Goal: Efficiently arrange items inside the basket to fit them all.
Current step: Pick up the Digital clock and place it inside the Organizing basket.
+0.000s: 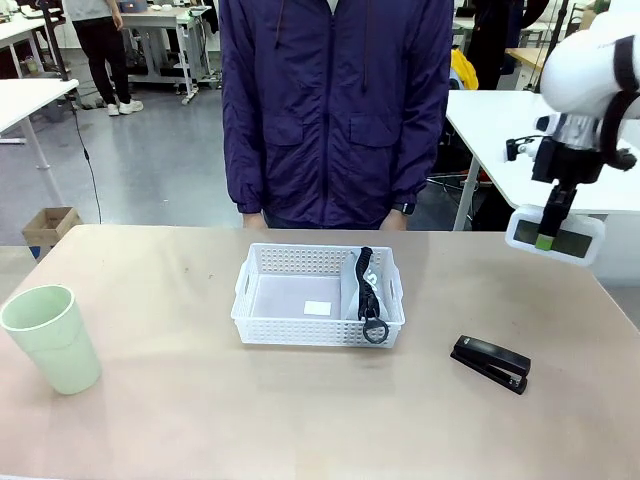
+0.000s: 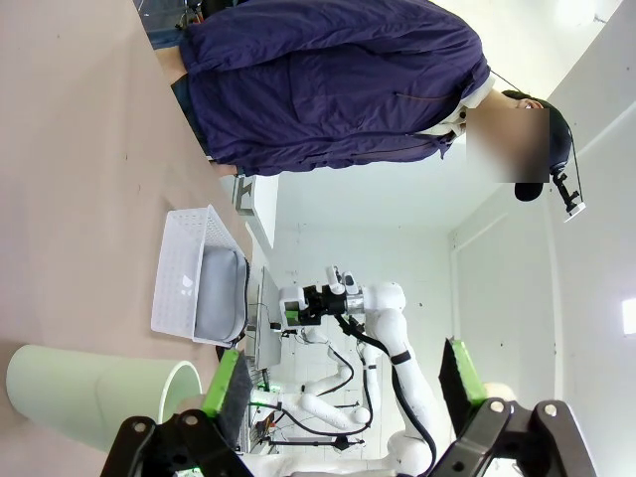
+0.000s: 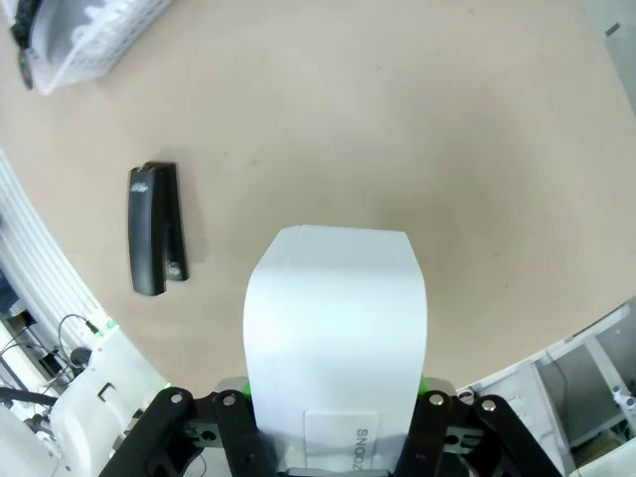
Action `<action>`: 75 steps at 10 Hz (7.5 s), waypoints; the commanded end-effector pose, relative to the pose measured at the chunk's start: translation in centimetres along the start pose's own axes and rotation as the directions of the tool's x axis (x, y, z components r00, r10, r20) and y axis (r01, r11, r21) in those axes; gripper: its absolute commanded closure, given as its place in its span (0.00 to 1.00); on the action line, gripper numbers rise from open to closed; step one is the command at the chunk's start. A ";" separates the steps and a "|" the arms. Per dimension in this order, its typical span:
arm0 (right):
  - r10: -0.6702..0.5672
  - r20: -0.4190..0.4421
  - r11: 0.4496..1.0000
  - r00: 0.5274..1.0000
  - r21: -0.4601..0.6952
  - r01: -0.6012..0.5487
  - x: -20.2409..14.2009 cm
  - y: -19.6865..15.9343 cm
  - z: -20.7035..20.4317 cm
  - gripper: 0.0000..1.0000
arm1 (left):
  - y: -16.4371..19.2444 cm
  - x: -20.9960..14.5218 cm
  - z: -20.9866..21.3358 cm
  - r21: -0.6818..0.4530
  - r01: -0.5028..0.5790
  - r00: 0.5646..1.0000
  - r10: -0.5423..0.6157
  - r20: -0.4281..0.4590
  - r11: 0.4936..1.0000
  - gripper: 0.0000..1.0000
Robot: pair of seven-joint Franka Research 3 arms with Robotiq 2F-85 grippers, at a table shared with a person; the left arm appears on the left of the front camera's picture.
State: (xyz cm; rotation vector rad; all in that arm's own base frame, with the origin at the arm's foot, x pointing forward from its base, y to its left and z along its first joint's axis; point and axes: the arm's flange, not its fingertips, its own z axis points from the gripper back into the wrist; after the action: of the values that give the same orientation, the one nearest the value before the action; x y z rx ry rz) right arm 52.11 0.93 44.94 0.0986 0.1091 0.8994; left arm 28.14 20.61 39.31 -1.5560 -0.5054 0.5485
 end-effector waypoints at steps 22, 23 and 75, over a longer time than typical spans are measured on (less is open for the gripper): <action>-0.096 0.199 0.980 0.975 -0.155 0.128 28.5 24.8 -3.1 0.48 | -0.1 -0.1 0.0 -0.012 0.012 1.000 -0.012 -0.004 1.000 0.00; -0.077 0.215 0.978 0.974 -0.173 0.115 29.8 25.2 -3.9 0.48 | -0.1 -0.1 0.0 -0.012 0.012 1.000 -0.012 -0.004 1.000 0.00; -0.753 0.463 0.484 0.468 0.871 -0.084 -21.0 5.0 -4.8 0.00 | -0.1 -0.1 0.0 -0.012 0.012 1.000 -0.012 -0.004 1.000 0.00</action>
State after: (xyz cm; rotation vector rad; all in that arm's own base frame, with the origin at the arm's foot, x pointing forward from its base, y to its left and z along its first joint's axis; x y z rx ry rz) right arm 34.64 -12.42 41.48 1.3757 -0.3712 0.1504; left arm 28.21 20.81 39.29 -1.5559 -0.5031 0.5498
